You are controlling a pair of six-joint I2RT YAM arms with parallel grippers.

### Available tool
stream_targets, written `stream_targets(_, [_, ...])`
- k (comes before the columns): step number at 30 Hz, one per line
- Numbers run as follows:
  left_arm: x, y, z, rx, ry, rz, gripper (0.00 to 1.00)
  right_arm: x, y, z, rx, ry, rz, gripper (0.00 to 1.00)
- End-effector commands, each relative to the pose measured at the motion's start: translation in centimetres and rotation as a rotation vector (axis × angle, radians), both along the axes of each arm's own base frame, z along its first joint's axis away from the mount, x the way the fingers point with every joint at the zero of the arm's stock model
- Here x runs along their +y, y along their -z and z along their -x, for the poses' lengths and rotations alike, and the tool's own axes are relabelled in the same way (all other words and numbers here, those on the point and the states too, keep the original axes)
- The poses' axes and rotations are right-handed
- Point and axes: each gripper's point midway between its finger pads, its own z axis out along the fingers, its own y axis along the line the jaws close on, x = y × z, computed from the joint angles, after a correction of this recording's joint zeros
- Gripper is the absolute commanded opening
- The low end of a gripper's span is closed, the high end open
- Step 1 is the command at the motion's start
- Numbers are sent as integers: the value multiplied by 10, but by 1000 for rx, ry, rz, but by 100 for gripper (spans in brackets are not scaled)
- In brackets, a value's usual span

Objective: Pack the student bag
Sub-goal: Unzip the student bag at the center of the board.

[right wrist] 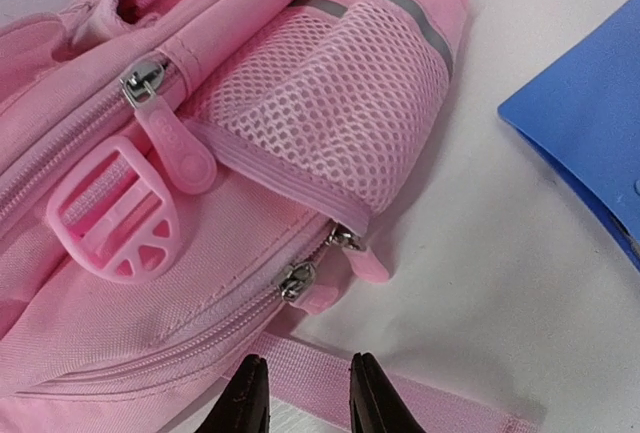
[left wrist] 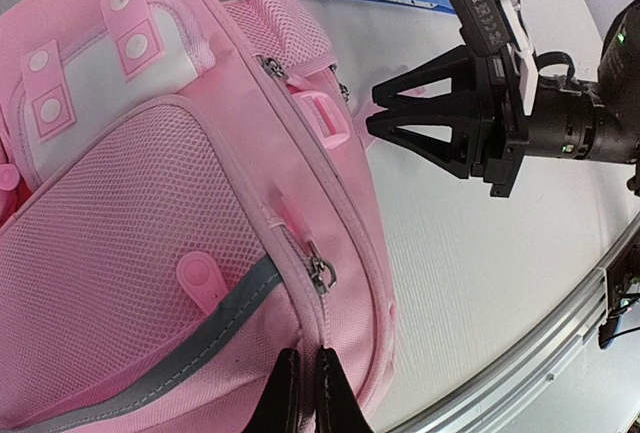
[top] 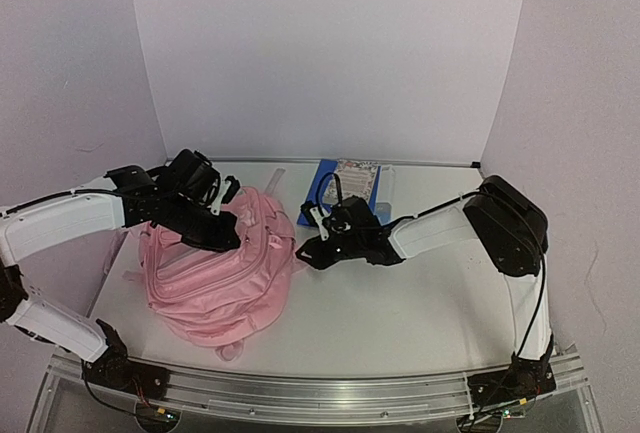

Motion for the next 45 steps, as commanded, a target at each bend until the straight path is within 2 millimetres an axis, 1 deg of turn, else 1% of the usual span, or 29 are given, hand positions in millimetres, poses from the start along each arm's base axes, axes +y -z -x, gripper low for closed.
stream_targets(1, [4, -40, 4, -71, 8, 85, 0, 18, -6, 11, 56, -108, -66, 28])
stream_targets(6, [15, -48, 10, -79, -9, 84, 0, 15, -3, 8, 38, -93, -49, 26])
stream_targets(10, [24, -52, 13, -79, -36, 69, 0, 17, -6, 18, 40, -135, -61, 24])
stream_targets(13, [30, -57, 13, -88, -55, 65, 0, 23, -13, 31, 61, -198, -105, 24])
stream_targets(17, [33, -70, 13, -109, -63, 74, 0, 27, -24, 45, 95, -264, -155, 24])
stream_targets(23, [36, -92, 12, -139, -58, 70, 0, 33, -53, 63, 142, -311, -245, 25])
stream_targets(25, [36, -100, 12, -152, -49, 73, 0, 34, -61, 66, 152, -311, -266, 25])
stream_targets(28, [34, -115, 12, -172, -25, 86, 0, 33, -69, 64, 148, -296, -284, 26])
stream_targets(31, [30, -125, 13, -174, 4, 93, 0, 35, -75, 61, 142, -279, -293, 31])
stream_targets(35, [23, -138, 21, -174, 65, 127, 0, 35, -83, 50, 127, -237, -304, 34])
stream_targets(38, [21, -148, 27, -182, 101, 154, 0, 35, -86, 46, 131, -230, -313, 36])
stream_targets(45, [20, -154, 32, -186, 122, 169, 0, 36, -90, 49, 130, -256, -322, 36])
